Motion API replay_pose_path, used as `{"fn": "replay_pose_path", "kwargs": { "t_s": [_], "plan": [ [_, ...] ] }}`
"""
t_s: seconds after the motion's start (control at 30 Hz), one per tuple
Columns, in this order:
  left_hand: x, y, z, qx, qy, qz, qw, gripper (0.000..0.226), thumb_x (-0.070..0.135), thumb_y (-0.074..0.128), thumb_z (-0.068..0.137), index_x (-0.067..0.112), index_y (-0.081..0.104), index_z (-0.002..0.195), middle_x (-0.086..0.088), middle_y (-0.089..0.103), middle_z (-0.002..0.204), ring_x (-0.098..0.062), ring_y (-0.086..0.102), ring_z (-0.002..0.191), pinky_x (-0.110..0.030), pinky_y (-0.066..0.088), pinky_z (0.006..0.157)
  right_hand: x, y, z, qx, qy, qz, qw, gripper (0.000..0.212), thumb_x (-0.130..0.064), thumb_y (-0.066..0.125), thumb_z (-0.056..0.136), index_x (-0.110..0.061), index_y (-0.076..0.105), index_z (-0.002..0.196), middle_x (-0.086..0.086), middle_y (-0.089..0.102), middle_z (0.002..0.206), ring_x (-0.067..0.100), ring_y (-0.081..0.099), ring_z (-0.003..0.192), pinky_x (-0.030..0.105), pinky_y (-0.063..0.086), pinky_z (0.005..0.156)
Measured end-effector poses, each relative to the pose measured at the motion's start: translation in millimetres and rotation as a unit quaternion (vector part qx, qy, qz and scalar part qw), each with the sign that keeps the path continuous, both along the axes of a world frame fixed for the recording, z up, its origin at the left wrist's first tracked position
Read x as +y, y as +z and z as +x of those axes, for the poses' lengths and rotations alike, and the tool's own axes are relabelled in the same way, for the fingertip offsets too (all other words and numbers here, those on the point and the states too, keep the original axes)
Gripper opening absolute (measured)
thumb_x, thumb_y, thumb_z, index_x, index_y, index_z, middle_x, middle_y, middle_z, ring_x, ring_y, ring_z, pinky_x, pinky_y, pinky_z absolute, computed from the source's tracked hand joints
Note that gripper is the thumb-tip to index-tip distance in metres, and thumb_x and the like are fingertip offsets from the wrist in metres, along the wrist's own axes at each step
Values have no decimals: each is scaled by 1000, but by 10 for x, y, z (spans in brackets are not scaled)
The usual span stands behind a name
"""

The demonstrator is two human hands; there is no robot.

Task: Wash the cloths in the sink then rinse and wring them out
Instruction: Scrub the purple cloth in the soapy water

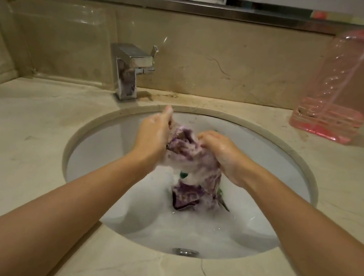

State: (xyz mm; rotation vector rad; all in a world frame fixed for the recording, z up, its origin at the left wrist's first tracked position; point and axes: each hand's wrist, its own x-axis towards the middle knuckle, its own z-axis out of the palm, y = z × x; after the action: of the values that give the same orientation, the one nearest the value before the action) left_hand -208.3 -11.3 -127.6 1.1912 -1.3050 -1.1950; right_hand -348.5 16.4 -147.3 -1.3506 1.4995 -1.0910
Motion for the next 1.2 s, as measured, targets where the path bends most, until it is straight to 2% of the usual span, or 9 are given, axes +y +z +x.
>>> {"fn": "replay_pose_path", "kwargs": {
  "t_s": [0.13,0.27,0.4,0.57,0.73,0.87,0.93,1.07,1.2],
  "plan": [
    [-29,20,78,19,-4,-31,999,25,31,53,96,14,57,79,-3,60,77,-16,56,75,-28,47,71,60,7,31,-96,129,53,986,23,-28,49,78,-10,58,89,3,57,79,12,53,69,26,40,65],
    [-48,38,115,55,-90,-7,994,6,15,67,83,14,67,89,-7,68,93,-25,63,93,-33,52,82,67,5,104,-51,44,-31,997,9,-20,58,95,-12,56,91,-3,62,85,11,59,81,29,45,77],
    [-65,-6,144,95,-154,59,982,59,-13,67,77,10,50,128,-15,60,111,-32,62,105,-39,55,85,62,3,62,-127,-26,-61,990,13,-12,60,93,-12,49,86,8,58,90,23,59,86,35,50,80],
    [-104,-21,165,91,-98,53,990,62,-30,51,74,9,52,121,-5,51,105,-20,54,94,-28,51,65,25,53,-77,-140,-146,-78,976,41,15,68,75,-17,42,78,8,52,83,24,54,81,31,49,67],
    [-131,-46,204,-39,-35,39,998,39,-21,39,79,6,63,96,-10,56,92,-15,50,70,-28,42,58,45,115,-197,-208,-192,-79,956,44,23,63,73,-12,56,100,5,57,78,18,59,68,27,55,59],
    [-118,-22,270,-205,-151,102,962,18,9,50,85,11,51,67,-16,52,72,-25,46,65,-31,33,59,41,113,-269,-250,-189,-75,947,38,19,56,77,-16,62,89,11,62,89,21,59,73,30,51,63],
    [-86,-10,271,-196,-207,116,951,24,31,57,90,12,62,77,-9,65,73,-23,57,66,-27,40,63,51,132,-219,-285,-170,-72,941,40,19,43,78,-15,61,90,9,60,88,20,57,74,26,49,56],
    [-97,-8,237,-95,-215,35,971,17,20,59,94,10,64,81,2,65,58,-9,61,53,-13,44,48,72,162,-187,-368,-79,-65,924,36,10,35,81,-12,59,94,9,59,78,20,59,68,24,52,58],
    [-162,21,179,23,-97,78,992,31,26,39,104,15,46,76,0,56,56,-15,56,55,-26,48,62,34,156,-132,-354,-145,-70,921,29,15,49,80,-6,63,91,8,65,81,20,61,75,30,55,67]
  ]
}}
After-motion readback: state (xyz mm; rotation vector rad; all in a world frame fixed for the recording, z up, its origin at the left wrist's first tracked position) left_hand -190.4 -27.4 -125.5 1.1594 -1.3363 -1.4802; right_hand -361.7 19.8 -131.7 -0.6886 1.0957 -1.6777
